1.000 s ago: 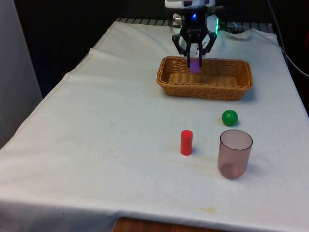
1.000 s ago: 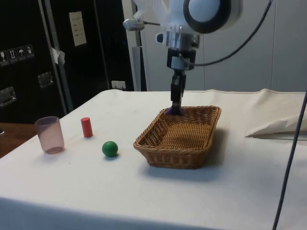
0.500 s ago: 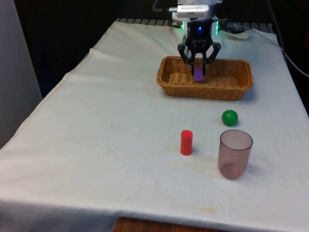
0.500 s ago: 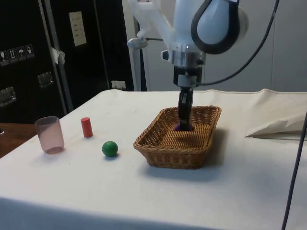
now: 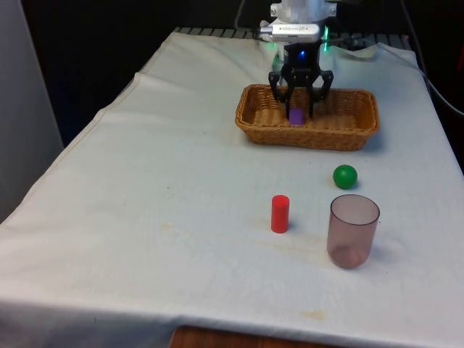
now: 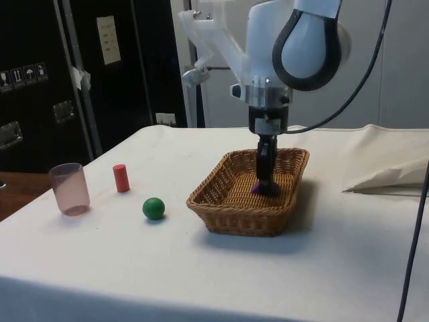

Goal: Pick up the triangular block and place it into the basket.

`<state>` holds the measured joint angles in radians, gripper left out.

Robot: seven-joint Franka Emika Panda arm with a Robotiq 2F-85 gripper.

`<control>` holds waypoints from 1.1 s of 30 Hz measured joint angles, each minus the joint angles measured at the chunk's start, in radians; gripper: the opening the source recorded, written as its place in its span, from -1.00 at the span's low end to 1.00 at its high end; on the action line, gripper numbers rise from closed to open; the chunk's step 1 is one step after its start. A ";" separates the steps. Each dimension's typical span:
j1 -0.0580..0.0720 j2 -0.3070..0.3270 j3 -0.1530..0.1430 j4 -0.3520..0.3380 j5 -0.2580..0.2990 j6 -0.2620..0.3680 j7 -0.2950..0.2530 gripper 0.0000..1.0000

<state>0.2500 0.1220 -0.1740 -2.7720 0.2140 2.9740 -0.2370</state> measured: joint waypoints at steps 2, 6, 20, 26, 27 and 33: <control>0.000 0.003 0.001 0.000 0.000 0.000 0.002 0.25; 0.000 0.006 0.002 0.000 0.000 0.000 0.004 0.72; 0.000 -0.016 0.002 0.002 0.000 -0.008 0.006 1.00; 0.000 -0.084 -0.003 0.001 -0.001 -0.063 0.004 1.00; 0.000 -0.096 -0.004 0.001 -0.001 -0.073 0.004 1.00; -0.001 -0.146 -0.006 0.012 -0.004 -0.123 0.004 1.00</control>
<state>0.2490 -0.0240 -0.1800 -2.7600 0.2100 2.8510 -0.2330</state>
